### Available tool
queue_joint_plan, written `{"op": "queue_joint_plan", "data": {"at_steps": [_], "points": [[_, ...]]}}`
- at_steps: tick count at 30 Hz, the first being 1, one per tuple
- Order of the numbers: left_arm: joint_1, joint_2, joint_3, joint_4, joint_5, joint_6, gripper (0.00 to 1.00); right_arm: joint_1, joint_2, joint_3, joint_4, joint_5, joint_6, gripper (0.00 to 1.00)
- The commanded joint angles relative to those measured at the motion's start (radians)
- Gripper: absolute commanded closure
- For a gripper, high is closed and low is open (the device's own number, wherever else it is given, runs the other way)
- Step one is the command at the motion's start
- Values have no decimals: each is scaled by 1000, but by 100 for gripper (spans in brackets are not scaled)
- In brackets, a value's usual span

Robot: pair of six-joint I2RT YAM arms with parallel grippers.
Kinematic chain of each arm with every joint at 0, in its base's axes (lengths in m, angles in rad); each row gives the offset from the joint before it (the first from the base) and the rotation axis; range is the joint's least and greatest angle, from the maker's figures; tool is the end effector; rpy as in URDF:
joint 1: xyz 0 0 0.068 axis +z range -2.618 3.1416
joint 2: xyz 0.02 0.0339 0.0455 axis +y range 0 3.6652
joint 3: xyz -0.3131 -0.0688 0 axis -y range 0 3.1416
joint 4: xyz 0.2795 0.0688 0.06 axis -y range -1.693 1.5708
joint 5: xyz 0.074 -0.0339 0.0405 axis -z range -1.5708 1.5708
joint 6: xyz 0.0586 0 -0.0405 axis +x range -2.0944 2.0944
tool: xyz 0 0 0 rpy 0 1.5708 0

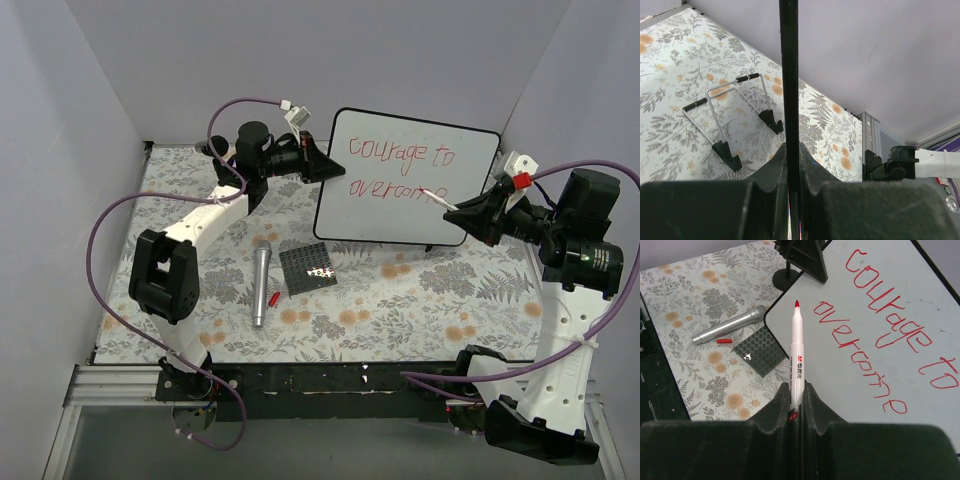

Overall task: Write a sentence on the whiteboard
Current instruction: Put down the whiteboard on the whiteboard stand.

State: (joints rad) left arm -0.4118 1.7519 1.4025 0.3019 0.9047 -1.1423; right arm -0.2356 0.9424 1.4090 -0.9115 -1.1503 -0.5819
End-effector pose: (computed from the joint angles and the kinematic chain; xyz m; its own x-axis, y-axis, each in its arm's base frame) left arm 0.4119 -0.2302 0.3769 -0.8977 -0.2212 -0.3811 0.3622 0.1220 -0.9241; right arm 0.1554 0.0177 0.5040 0.0384 -0.2400 -0.9700 -0.8198 0.5475 -0.1679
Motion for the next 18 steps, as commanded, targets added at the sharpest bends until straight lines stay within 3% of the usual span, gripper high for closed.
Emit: {"op": "queue_joint_plan", "data": {"at_steps": [1,18], "points": [[2,15,150,223,94,-63,100,-7,-7,-7,10,8,-15,99],[48,326,391,495,206,-269,100,-27,33,41,-27,93,-67,99]]}}
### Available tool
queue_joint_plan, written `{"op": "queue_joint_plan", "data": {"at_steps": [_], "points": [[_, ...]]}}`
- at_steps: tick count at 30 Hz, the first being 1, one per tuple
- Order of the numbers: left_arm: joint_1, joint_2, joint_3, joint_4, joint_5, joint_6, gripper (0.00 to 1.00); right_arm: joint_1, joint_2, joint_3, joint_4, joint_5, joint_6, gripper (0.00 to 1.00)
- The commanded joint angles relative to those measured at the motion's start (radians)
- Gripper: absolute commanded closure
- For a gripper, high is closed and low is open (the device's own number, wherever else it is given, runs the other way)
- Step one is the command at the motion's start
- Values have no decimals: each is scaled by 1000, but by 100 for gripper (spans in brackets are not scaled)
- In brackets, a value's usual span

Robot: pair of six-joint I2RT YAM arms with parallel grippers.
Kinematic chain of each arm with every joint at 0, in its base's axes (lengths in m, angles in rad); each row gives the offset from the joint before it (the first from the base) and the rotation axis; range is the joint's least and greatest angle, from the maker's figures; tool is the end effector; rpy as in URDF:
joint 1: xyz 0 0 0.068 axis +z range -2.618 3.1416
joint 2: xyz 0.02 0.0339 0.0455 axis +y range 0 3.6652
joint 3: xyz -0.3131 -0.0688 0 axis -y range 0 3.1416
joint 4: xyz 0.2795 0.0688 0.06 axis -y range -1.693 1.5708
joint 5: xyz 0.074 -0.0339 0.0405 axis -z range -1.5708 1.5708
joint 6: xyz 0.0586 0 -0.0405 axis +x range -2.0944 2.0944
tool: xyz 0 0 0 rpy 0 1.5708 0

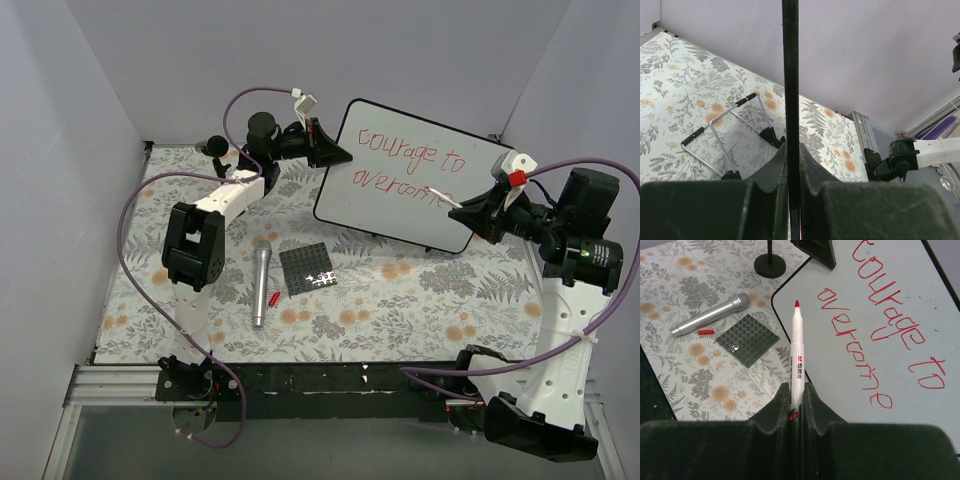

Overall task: Write a sentence on the whiteboard
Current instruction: Put down the whiteboard on the whiteboard stand.

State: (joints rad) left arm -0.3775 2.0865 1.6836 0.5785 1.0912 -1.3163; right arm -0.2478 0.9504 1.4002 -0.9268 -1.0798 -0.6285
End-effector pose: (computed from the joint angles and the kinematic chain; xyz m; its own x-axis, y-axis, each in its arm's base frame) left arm 0.4963 -0.2527 0.3491 -0.9096 -0.1197 -0.3979 0.4044 -0.0354 -0.9139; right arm 0.1618 0.0124 0.4971 0.0185 -0.2906 -0.9567 -0.7825 0.5914 -0.1948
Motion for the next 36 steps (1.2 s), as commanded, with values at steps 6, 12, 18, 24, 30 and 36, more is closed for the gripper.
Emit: {"op": "queue_joint_plan", "data": {"at_steps": [6,12,18,24,30,36], "points": [[22,82,183,333,27,-195,100,-38,60,69,-15,14,-23,99],[22,141,260,395,6,-259,100,-51,68,63,-15,8,-20,99],[22,204,312,471,-63,-316,100,-65,85,72,-12,-11,-17,99],[22,290,390,561,-152,-389,100,-77,90,69,-10,-22,-16,99],[15,333,410,598,-212,-403,100,-84,87,66,-12,-31,-16,99],[-17,377,445,646,-283,-437,100,-90,80,43,-6,-37,-13,99]]}}
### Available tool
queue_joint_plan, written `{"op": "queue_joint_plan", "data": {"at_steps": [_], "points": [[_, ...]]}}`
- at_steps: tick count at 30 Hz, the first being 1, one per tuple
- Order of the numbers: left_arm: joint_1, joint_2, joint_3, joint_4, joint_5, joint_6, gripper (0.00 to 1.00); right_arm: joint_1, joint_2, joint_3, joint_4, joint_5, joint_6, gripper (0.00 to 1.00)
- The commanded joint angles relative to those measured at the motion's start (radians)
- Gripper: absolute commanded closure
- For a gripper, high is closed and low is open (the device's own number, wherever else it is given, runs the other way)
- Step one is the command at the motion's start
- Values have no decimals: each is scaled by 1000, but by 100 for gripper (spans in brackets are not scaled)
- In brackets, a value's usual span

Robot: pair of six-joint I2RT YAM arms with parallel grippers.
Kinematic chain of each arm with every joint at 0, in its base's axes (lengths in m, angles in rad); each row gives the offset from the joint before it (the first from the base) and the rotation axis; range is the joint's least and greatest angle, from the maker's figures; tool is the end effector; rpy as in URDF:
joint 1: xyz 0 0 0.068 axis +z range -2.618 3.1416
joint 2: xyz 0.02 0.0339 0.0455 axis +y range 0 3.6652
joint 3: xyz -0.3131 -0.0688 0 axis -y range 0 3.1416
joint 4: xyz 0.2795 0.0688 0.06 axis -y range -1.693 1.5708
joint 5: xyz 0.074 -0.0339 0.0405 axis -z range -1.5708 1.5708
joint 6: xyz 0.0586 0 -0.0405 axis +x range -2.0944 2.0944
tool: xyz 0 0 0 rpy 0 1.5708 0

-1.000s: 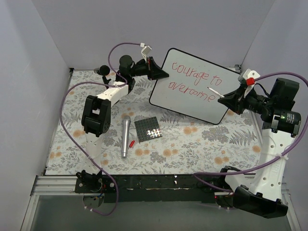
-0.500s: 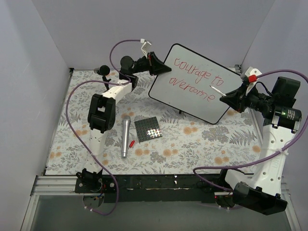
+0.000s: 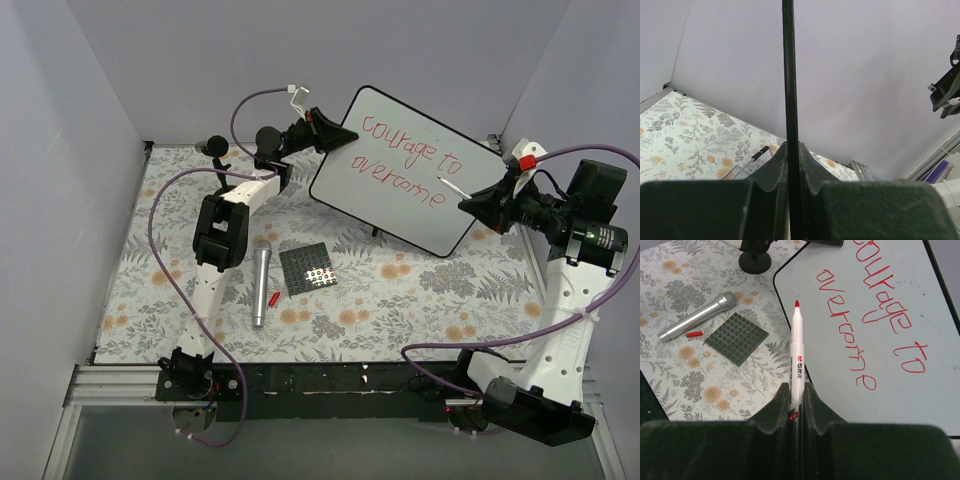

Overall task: Write a sentence on the whiteboard
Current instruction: Put down the whiteboard on the whiteboard stand.

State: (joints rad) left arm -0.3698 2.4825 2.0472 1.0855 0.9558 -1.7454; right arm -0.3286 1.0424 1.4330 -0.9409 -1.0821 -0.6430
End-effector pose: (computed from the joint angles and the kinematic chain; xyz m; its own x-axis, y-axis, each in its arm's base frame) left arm 0.5720 -0.2731 0.3070 -0.9004 -0.2604 -0.3486 0.4143 -0.2681 -0.8698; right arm 0.1911 -0.0105 0.4927 -0.0599 -0.2770 -0.9590 -0.7456 0.6512 -0.1416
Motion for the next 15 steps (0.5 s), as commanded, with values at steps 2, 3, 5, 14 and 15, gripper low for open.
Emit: {"op": "queue_joint_plan", "data": {"at_steps": [2,3,5,14,15], "points": [[-35,3,97,151,-184,-22,100,-10,-13,4,10,-36,3,99],[-44,9,119,151,-193,-25,100,-10,-13,3,11,-38,3,99],[-52,30,143,143,-227,-23,100,-12,-15,1,13,-38,3,99],[-60,110,263,125,-293,-26,100,-18,-19,-17,14,-50,3,99],[-61,111,263,126,-305,-31,100,-18,-19,-20,16,-52,3,99]]}}
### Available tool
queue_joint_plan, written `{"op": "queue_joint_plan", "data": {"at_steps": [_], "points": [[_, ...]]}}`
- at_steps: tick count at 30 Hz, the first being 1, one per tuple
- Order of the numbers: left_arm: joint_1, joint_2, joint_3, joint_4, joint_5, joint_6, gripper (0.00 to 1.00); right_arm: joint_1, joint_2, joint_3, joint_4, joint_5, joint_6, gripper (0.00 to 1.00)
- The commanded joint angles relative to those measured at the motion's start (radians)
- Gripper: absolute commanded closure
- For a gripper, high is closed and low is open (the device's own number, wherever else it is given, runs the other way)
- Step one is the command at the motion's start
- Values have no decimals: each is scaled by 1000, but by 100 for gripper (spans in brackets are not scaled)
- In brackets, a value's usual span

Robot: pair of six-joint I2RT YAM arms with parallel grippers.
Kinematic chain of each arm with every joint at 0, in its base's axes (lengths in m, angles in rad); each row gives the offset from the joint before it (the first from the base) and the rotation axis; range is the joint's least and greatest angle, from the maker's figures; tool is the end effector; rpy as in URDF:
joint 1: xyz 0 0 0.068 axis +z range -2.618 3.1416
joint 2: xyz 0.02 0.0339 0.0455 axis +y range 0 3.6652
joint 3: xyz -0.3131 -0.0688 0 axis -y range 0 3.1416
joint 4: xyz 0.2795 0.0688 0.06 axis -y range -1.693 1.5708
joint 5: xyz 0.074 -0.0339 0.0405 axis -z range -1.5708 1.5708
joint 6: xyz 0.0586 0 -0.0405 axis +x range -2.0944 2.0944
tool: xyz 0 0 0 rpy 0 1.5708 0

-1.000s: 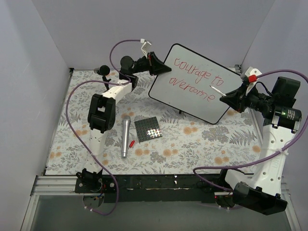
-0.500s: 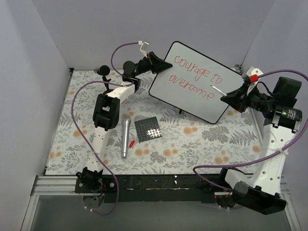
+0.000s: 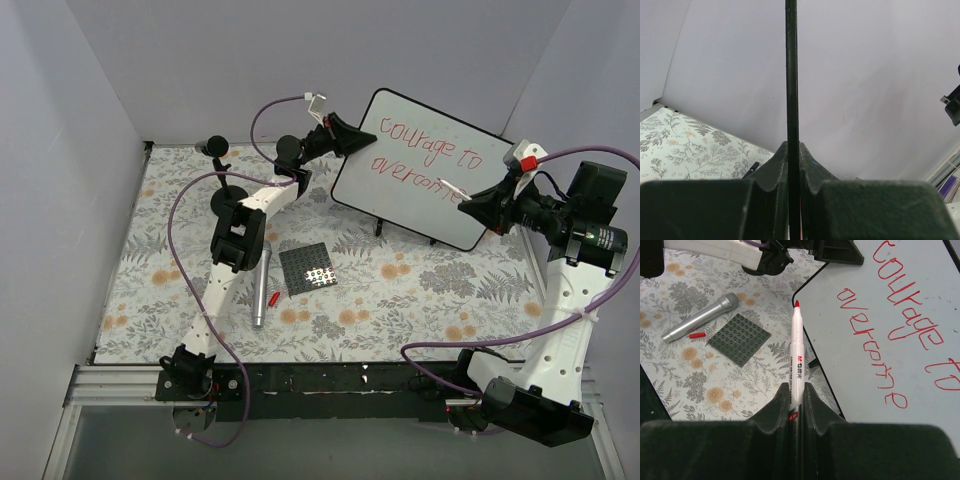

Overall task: Write a sentence on the whiteboard
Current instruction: Put down the whiteboard on the whiteboard stand.

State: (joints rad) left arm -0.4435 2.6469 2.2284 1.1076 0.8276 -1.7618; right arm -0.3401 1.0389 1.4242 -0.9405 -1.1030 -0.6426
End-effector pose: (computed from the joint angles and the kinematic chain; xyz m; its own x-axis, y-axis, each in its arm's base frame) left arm 0.5804 -0.3235 0.2756 -0.8981 -0.3088 -0.3131 0.4113 -0.3376 -0.8467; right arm 0.1900 -0.0117 0.4911 -0.0594 -0.2656 -0.9622 -0.7498 0.6482 -0.1326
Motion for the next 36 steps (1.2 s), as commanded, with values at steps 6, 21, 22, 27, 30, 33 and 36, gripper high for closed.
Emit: {"op": "queue_joint_plan", "data": {"at_steps": [6,21,22,27,30,33,36], "points": [[2,-31,99,124,-277,-44,100,-11,-13,-13,20,-41,8,99],[22,7,82,149,-202,-89,100,-19,-13,-27,22,-44,6,99],[26,7,68,165,-197,-99,100,-19,-10,-27,23,-44,8,99],[49,16,48,196,-179,-133,100,-22,-10,-28,22,-44,8,99],[60,19,47,208,-174,-157,100,-23,-5,-31,25,-44,8,99],[66,21,40,227,-176,-186,100,-25,-5,-34,25,-47,8,99],[69,25,24,265,-199,-234,100,-27,-5,-38,28,-47,9,99]]}}
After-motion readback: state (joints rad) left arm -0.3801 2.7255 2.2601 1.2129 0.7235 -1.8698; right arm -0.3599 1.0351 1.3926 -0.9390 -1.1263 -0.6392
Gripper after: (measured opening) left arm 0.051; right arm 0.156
